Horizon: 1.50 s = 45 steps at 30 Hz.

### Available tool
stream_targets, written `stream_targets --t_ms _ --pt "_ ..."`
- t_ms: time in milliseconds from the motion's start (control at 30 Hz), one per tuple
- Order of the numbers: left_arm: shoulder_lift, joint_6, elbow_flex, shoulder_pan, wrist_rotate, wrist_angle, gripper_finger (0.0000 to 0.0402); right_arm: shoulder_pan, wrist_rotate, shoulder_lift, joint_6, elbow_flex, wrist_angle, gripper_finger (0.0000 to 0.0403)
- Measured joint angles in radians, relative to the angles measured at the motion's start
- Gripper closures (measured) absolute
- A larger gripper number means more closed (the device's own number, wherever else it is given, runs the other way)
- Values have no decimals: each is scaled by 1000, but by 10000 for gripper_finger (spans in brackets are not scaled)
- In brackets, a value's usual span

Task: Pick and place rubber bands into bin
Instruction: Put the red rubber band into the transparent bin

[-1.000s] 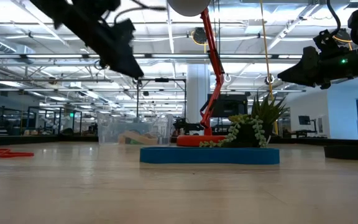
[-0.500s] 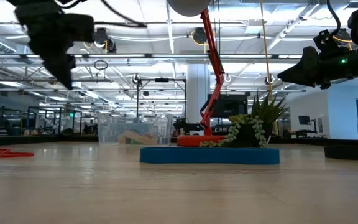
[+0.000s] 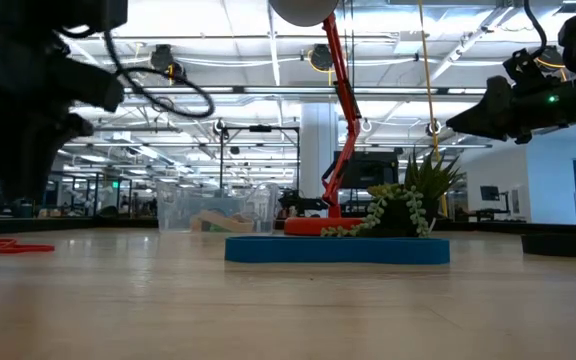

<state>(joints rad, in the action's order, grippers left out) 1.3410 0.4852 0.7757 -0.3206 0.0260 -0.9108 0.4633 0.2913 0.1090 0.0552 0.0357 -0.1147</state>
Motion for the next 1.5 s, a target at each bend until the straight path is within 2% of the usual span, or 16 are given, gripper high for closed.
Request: stream_targets --t_ms 400,633,867,1233,1333,1500 --pt "122 14 -1 -18 -34 -5 275 0 0 4 11 0 -1 261" --pt "126 27 -23 -18 -35 23 275 0 0 5 11 0 -1 261" --pt "119 66 -131 -17 -64 187 275 0 -1 5 11 0 0 261" --pt "121 70 -142 -17 -61 201 275 0 0 5 11 0 0 261" --pt "121 69 -143 -18 -54 204 287 0 0 5 11 0 -1 261" --pt "121 70 -143 -18 -56 211 343 0 0 5 11 0 -1 261"
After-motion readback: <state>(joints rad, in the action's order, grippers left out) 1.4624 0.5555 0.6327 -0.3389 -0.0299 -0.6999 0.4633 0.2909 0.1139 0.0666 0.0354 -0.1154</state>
